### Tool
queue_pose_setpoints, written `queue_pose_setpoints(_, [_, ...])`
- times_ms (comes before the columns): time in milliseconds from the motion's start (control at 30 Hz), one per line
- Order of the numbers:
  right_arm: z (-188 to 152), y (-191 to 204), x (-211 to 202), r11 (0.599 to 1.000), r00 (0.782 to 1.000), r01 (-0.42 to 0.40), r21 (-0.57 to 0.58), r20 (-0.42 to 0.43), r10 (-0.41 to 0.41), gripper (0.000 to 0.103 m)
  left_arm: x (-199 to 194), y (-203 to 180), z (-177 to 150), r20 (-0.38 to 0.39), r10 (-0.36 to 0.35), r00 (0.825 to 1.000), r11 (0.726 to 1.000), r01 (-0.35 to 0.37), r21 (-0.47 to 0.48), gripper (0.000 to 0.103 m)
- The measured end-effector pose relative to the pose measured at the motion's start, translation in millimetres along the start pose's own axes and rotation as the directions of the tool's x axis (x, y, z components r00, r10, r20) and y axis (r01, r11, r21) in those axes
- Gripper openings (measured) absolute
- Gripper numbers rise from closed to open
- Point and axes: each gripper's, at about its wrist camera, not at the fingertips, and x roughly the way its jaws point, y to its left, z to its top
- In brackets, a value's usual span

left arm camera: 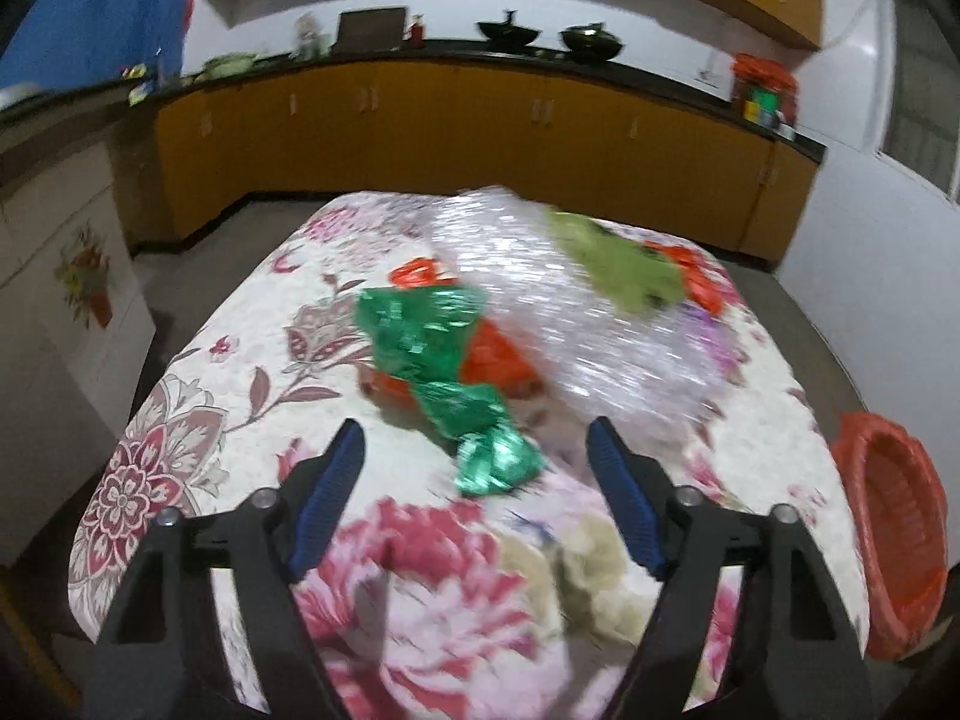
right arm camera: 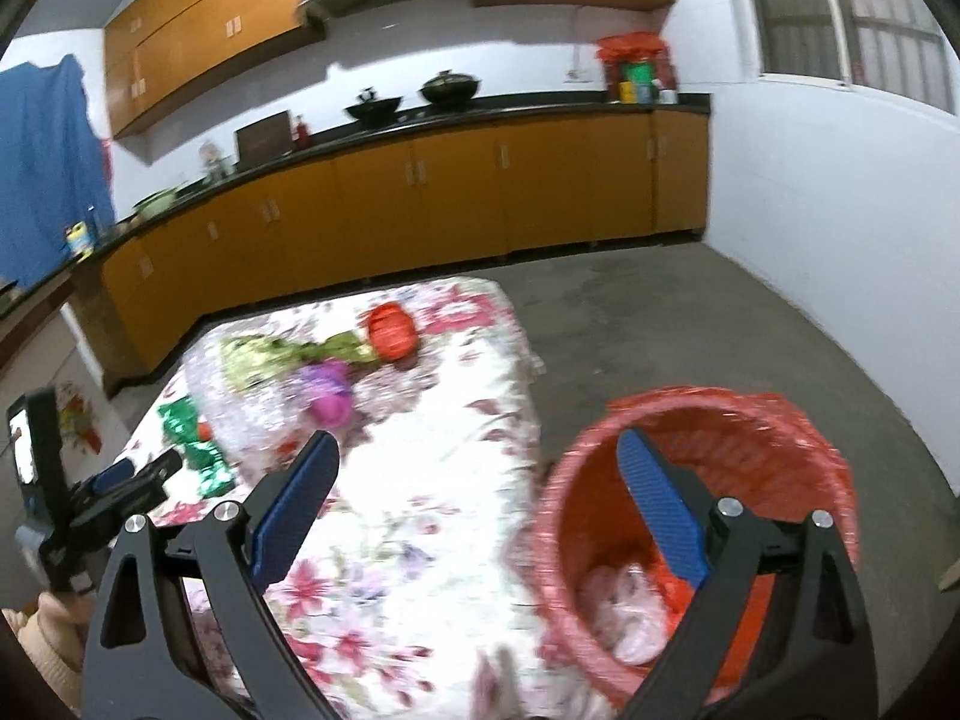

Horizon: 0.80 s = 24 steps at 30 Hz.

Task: Collect trash
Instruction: 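Open both grippers to release the bags into the red basket, then grasp the green bag with the left gripper while the right grasps the paw-print bag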

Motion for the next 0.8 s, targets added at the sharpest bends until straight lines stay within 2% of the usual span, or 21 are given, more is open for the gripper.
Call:
queue_pose_setpoints(133, [1.1,16.4,11.2,1.000,1.000,-0.014,-0.024,-0.019,0.013,0.092,30.6,14.2,11.8,-0.066,-0.014,0.998,0.998,0.011,-0.058,0.056])
queue_pose_setpoints(300, [2.9,32.5,28.5,0.999,0.999,-0.022,-0.050,-0.042,0.020,0.091,57.3,12.8,14.6,-0.113,-0.021,0.993,0.998,0.014,-0.066,0.054])
queue_pose_setpoints(367, [2.8,38.8,34.9,0.998,0.998,-0.028,-0.057,-0.050,0.025,0.090,69.0,12.6,14.4,-0.140,-0.015,0.990,0.998,0.006,-0.062,0.049])
queue_pose_setpoints(433, [3.0,44.7,40.5,0.997,0.998,-0.035,-0.065,-0.057,0.031,0.090,76.1,13.4,15.2,-0.144,-0.030,0.989,0.997,0.020,-0.073,0.049])
queue_pose_setpoints(500, [4.1,52.8,47.0,0.996,0.997,-0.047,-0.075,-0.065,0.042,0.089,79.3,12.8,17.3,-0.139,-0.034,0.990,0.997,0.025,-0.066,0.042])
queue_pose_setpoints(567, [5.4,59.4,52.1,0.995,0.996,-0.058,-0.083,-0.069,0.052,0.088,81.0,12.5,19.0,-0.138,-0.040,0.990,0.998,0.032,-0.059,0.039])
queue_pose_setpoints(633, [6.6,67.1,57.1,0.993,0.995,-0.073,-0.089,-0.075,0.066,0.087,83.1,15.5,19.4,-0.141,-0.061,0.988,0.996,0.051,-0.072,0.039])
queue_pose_setpoints(700, [7.1,75.1,62.1,0.991,0.994,-0.085,-0.100,-0.082,0.077,0.086,85.1,24.5,19.4,-0.147,-0.135,0.980,0.984,0.115,-0.135,0.039])
queue_pose_setpoints(800, [6.0,85.3,67.3,0.989,0.992,-0.099,-0.114,-0.091,0.089,0.085,89.4,30.4,19.5,-0.147,-0.153,0.977,0.977,0.127,-0.171,0.040])
